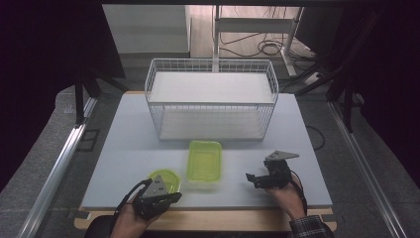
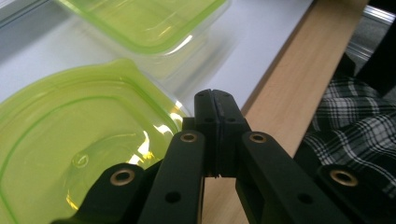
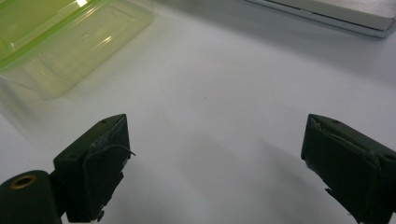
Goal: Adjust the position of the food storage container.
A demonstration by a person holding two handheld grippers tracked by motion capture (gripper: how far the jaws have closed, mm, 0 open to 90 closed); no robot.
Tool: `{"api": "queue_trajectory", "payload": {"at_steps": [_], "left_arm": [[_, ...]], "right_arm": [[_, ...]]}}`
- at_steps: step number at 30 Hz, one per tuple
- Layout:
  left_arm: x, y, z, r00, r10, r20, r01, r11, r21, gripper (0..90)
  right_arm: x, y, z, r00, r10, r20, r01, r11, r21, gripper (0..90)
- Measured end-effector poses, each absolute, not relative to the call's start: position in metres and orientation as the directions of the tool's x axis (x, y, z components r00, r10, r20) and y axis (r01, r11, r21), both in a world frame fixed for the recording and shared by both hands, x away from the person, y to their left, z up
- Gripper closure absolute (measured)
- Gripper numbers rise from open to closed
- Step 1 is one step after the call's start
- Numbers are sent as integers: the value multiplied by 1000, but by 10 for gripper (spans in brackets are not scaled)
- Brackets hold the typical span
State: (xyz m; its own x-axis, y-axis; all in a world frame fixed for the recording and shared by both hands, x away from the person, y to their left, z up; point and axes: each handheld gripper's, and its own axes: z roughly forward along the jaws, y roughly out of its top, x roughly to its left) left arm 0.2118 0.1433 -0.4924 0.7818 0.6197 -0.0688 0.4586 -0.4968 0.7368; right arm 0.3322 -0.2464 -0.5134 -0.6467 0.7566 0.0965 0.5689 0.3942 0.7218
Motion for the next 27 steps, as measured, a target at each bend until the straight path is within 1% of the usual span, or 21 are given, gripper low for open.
{"api": "queue_trajectory", "payload": {"at_steps": [7, 14, 27], "left_arm": [[220, 157, -495, 743, 667, -56, 489, -484, 726, 900], [227, 168, -495, 717, 696, -37, 498, -475, 726, 900], [252, 199, -498, 650, 758, -45, 541, -420, 728, 900]], "right_arm": [[332, -246, -514, -645, 757, 106, 573, 387, 722, 83], [332, -246, -513, -643, 756, 123, 579, 374, 725, 83], [333, -244, -514, -642, 756, 129, 586, 375, 718, 84]]}}
